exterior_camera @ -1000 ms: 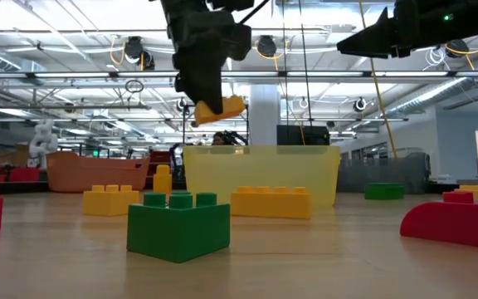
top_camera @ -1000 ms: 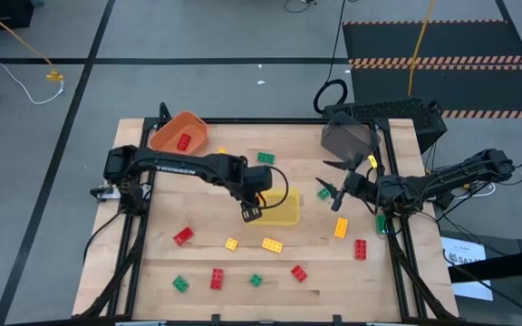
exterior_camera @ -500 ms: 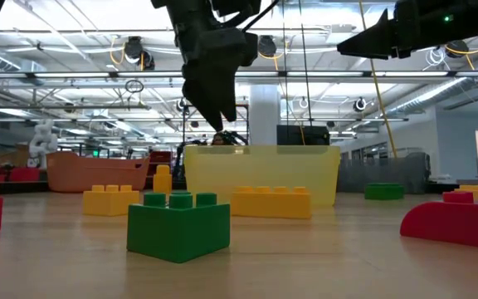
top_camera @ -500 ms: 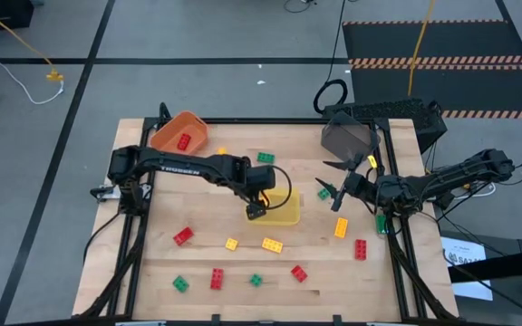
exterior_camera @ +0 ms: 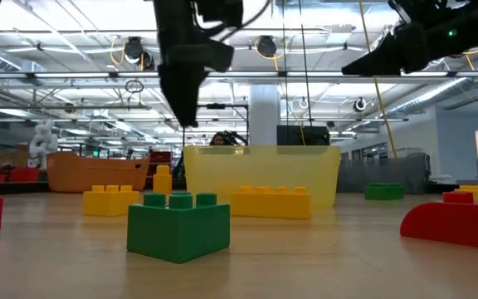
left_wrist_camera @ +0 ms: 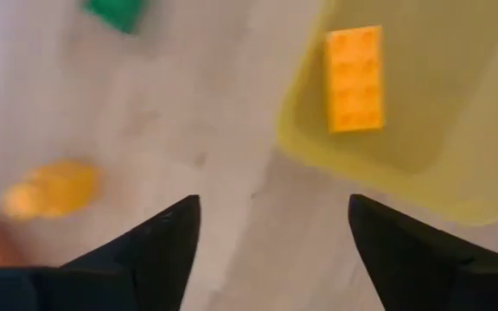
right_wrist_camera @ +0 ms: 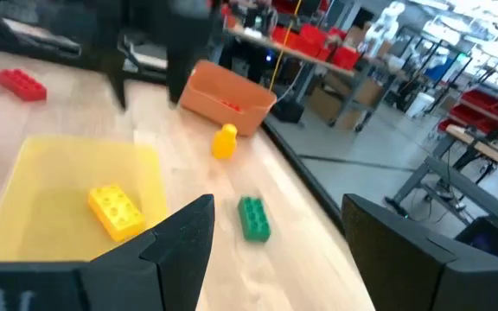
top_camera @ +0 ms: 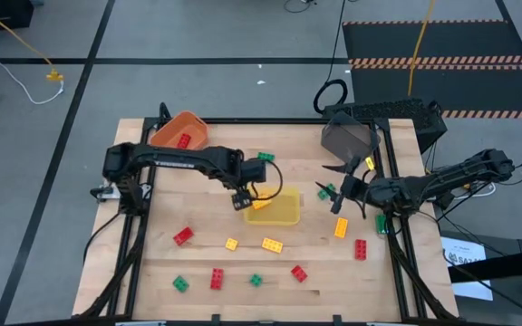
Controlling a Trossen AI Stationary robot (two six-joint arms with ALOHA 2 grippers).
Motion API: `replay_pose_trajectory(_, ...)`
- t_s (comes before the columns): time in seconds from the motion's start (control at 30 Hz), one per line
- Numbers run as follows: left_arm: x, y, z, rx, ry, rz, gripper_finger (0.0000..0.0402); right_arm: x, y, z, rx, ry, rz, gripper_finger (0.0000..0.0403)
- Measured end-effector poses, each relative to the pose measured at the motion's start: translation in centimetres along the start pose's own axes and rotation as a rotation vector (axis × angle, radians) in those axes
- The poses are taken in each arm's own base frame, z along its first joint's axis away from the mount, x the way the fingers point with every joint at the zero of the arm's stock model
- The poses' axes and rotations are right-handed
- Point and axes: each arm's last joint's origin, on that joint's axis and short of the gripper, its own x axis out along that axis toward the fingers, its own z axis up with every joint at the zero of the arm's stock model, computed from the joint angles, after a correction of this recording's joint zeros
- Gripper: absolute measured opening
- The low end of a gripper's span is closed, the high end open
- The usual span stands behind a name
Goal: Sort & place blocks by color
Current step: Put the middle right green 8-stud game piece into the black bin
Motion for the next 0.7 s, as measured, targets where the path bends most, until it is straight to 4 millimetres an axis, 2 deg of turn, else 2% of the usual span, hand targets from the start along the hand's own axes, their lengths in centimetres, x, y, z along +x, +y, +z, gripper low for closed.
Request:
replay_pose_trajectory(0.13,-3.5,0.1,-0.2,0.018,-0.190,0.029,0.0255,0.1,-0.1,-0.1,0.022,0.006,-0.005,0.0247)
replay_pose_trajectory(0.33,-10.2,-0.1,-0.1,0.043,-0.619,-0.059,0.0230,0.3,-0.4,-0.2,0.078,0.019,-0.038,0.0247)
replay_pose_trajectory(0.4,-11.4,-0.1,-0.7,0.050,-0.707,-0.074,0.0226,0.3,-0.6,-0.5,0.096,0.049,-0.062,0.0247)
replay_pose_trajectory(0.5,-11.2,-0.2,-1.8,0.048,-0.806,-0.092,0.0226,0.5,-0.8,-1.1,0.108,0.113,-0.077,0.0247)
replay_pose_trajectory(0.7,-6.7,0.6,-5.0,-0.012,-0.880,-0.097,0.0225,0.7,-1.3,-0.6,0.149,0.165,-0.102,0.0247)
